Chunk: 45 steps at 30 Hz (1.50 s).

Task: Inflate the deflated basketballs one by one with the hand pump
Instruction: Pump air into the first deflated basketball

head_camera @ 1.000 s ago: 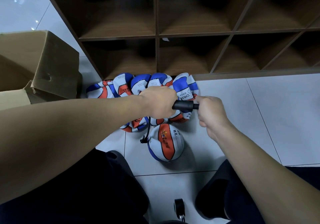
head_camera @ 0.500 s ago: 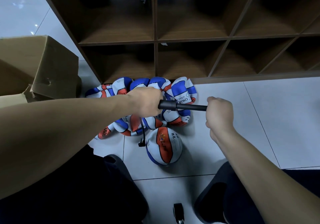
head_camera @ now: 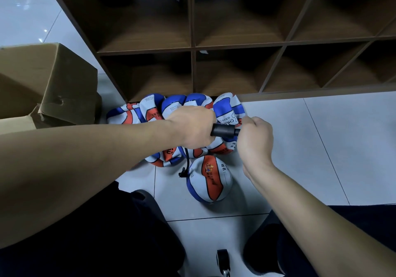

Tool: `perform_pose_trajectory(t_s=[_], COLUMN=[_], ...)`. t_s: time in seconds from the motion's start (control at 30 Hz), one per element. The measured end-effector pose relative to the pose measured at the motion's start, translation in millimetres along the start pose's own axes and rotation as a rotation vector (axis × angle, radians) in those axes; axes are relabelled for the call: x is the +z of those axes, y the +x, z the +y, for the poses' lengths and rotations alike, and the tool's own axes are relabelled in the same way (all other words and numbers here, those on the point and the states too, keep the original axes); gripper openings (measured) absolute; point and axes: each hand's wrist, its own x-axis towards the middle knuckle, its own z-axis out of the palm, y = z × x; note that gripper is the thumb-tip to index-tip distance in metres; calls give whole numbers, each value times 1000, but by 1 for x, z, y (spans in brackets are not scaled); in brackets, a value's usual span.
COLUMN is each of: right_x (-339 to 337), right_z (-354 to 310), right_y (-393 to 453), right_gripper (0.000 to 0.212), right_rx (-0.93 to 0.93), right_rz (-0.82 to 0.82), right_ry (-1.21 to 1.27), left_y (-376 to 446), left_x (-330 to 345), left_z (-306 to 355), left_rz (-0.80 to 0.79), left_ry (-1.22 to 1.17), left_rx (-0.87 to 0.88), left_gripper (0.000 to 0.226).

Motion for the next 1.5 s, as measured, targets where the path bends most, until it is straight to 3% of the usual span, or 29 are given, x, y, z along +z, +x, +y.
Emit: perform_pose_trajectory(t_s=[0.17, 0.37, 0.53, 0.67, 0.83, 1.07, 1.5], right_x=[4, -8, -41, -56, -44, -19, 1], right_z=[4, 1, -3, -1, -1, -1, -2], right_y=[1, 15, 44, 55, 48, 22, 8], right_gripper=[38, 28, 31, 30, 20, 45, 48], right_rx=[1, 108, 182, 249, 186, 28, -9], right_rz=[-39, -205, -88, -101, -52, -107, -174], right_ry=[-36, -3, 26, 4, 4, -41, -33], left_y=[1, 3, 2, 0, -1, -2, -4], left_x=[-1, 1, -1, 0, 0, -2, -7], left_z=[7, -4, -25, -39, -33, -18, 2], left_rz=[5, -12, -63, -101, -94, -43, 2], left_ry=[-10, -49, -85, -91, -70, -4, -14], left_rx=[2, 31, 2, -16, -26, -60, -15], left_gripper=[15, 17, 20, 22, 22, 13, 15])
